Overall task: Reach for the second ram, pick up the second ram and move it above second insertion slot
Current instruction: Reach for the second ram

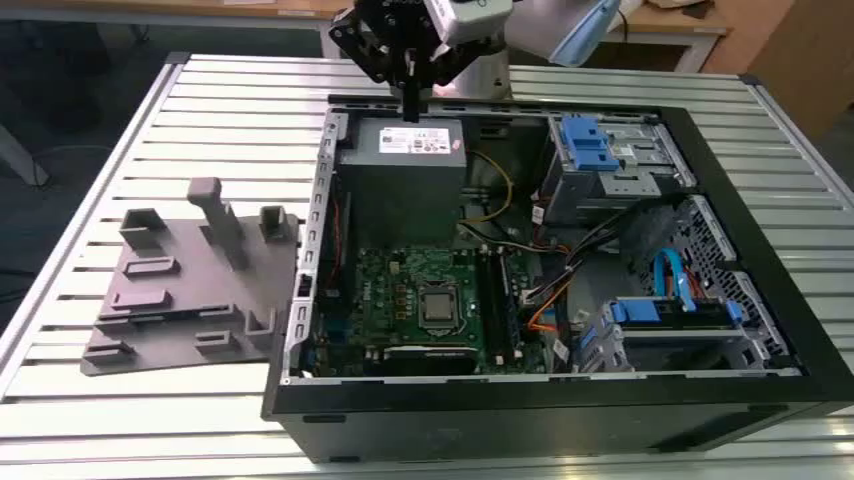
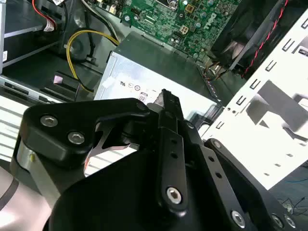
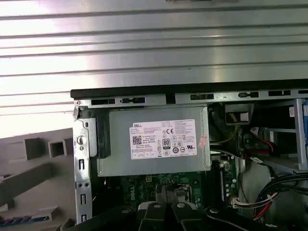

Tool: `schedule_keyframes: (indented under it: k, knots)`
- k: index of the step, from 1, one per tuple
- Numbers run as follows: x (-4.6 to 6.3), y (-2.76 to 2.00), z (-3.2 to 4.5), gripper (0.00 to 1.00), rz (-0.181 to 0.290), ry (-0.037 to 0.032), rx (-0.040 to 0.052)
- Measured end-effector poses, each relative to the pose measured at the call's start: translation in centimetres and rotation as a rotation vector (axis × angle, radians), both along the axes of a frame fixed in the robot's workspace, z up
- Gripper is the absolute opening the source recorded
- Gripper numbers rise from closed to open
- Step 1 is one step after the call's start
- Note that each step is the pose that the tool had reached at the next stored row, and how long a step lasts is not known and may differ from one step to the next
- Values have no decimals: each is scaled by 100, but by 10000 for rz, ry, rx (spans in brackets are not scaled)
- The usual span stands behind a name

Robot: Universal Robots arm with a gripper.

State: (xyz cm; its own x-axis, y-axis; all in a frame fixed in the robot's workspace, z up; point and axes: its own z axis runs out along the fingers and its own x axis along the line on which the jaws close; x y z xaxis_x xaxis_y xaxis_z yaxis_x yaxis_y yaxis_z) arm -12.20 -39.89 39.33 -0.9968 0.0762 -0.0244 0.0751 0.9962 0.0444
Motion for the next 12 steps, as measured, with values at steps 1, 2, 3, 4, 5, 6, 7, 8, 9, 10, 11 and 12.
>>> schedule_keyframes:
  k: [1,2,3,4,5,6,7,8,9,10,11,12]
  knots:
    - [0,0,0,7,0,0,0]
    - [0,0,0,7,0,0,0]
    - [0,0,0,7,0,0,0]
    - [-1,0,0,7,0,0,0]
    - [-6,0,0,7,-1,0,0]
    - [-21,0,0,7,-1,0,0]
    - [-44,0,0,7,0,0,0]
    - [-73,0,0,7,1,0,0]
    - [-116,0,0,7,1,-1,0]
    - [-162,0,0,7,-1,-3,0]
    - [-206,0,0,7,0,-5,-1]
    - [-255,0,-1,7,2,-10,0]
